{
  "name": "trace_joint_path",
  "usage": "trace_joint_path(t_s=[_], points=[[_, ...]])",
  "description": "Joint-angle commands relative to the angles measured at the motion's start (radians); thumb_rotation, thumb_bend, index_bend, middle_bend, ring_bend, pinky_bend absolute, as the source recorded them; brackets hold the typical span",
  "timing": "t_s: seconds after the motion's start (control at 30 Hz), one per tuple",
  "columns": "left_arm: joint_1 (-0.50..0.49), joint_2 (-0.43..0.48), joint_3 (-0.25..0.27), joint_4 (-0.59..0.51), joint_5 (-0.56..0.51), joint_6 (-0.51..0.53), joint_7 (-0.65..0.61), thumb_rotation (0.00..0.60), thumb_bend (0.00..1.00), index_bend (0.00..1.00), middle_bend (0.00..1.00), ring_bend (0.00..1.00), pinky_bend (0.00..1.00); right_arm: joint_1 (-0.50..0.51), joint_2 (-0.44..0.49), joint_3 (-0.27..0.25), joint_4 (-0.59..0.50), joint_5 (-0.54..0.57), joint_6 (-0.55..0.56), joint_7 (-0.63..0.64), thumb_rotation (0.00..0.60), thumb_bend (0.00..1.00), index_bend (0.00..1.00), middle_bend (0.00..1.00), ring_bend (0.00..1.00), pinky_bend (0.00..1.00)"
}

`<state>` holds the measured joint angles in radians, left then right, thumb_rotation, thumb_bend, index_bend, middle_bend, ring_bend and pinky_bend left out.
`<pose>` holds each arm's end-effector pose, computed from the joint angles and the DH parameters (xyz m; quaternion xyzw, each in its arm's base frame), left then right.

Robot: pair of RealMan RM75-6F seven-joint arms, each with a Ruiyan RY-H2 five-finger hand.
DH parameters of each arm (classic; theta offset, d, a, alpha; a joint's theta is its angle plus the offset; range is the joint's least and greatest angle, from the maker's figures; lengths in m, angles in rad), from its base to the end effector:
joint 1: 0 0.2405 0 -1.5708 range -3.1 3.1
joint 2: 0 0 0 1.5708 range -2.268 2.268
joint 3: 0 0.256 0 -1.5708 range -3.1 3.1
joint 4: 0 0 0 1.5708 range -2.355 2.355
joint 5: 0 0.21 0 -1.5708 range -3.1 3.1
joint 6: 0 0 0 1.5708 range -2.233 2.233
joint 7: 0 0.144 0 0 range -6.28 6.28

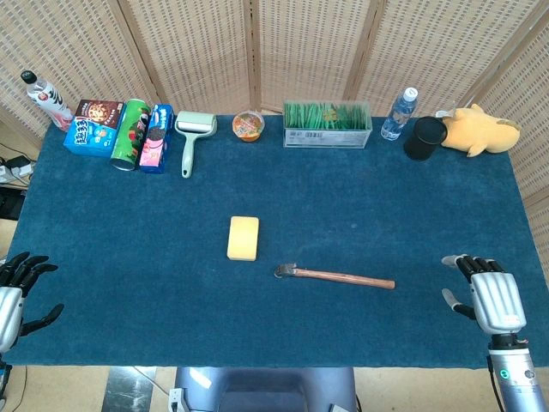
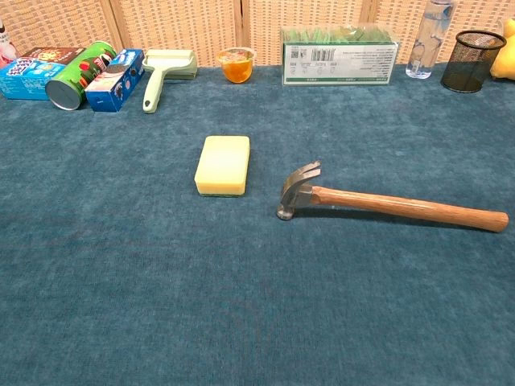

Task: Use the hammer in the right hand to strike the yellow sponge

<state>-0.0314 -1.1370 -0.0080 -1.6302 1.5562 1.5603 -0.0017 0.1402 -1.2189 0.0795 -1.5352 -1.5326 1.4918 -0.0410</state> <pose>-0.3064 0.1554 0.1531 -0.5866 -0.3931 -0.4044 0.5813 -0.2992 -0.2044 0.1372 0.6082 -0.3495 0.4165 0.5783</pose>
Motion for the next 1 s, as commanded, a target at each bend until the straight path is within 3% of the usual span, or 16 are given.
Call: trace_joint_path(t_s=[0.03,0.8,1.0], points=[[-0.002,-0.002,-0.001,0.0,-0.004,-0.004,0.003,0.6,0.23,0.28,0.21,0.11,0.14,0.003,-0.002,0.003,0.002,0.003,-0.004,0.001,0.6,0.29,0.36,0.43,0.42,0.37],[0.005,0.022,-0.003,-0.022,0.025,0.023,0.008,0.6,0.24,0.28,0.21,0.11,0.14,0.002,0.008,-0.002,-0.005,-0.011,-0.005,0.056,0.6,0.29,0.36,0.43,0.43,0.38],[-0.004,0.023,-0.006,-0.021,0.031,0.016,0.003,0.6,0.24,0.28,0.21,0.11,0.14,0.037,0.011,-0.002,-0.033,-0.035,-0.046,0.093,0.6,0.29,0.36,0.46,0.51,0.52]])
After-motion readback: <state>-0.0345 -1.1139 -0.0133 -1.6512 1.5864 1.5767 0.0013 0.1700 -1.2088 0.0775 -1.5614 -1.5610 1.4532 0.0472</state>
